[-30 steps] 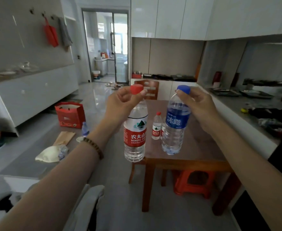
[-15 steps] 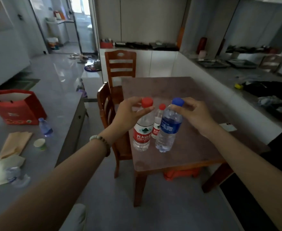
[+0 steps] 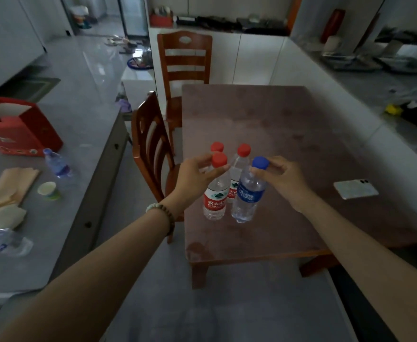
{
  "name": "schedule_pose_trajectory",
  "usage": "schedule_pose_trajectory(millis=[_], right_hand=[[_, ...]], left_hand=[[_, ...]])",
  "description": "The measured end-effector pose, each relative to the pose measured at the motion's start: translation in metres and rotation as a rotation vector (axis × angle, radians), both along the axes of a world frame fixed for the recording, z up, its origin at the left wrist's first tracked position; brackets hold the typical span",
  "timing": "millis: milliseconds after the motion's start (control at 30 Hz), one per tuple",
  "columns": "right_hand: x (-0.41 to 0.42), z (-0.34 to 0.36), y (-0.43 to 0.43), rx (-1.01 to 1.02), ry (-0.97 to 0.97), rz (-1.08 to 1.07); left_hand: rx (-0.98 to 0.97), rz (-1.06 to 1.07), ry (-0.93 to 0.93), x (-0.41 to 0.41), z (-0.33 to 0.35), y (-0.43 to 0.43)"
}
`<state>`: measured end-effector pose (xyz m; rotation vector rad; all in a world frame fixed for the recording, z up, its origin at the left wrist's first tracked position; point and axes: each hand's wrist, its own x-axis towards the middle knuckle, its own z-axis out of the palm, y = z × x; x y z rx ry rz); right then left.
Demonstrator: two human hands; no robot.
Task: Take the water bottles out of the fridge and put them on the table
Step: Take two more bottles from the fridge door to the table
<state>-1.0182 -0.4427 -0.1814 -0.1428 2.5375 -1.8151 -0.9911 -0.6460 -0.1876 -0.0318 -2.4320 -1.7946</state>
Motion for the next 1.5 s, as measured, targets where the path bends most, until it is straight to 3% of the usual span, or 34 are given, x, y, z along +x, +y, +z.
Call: schedule_pose_trajectory(millis=[700,1000,1233,1367,1500], right_hand=[[-0.030,-0.044,-0.009,-0.021,-0.025,0.107],[-0.021,-0.039,0.004,-0.075,-0.114,0.191],[-0.003,0.009,0.105,-0.069,-0.090,-0.124],[0.036,0.044,0.203,0.051,-0.040,-0.362],[0.112,0.073,0.288,0.173,0.034,-0.647]], left_hand=[[-0.002,0.013,-0.028,-0.019,-0.032,0.004],[-0.166,-0.038,-0.008,-0.027,-0.005,0.007],[-0.239,-0.084,0.258,-0.044,0.066,0.086],[-0.411,-0.318,0.288,-0.047,0.078,0.175],[-0.450,-0.624,0.253,-0.033,0.079,0.272]])
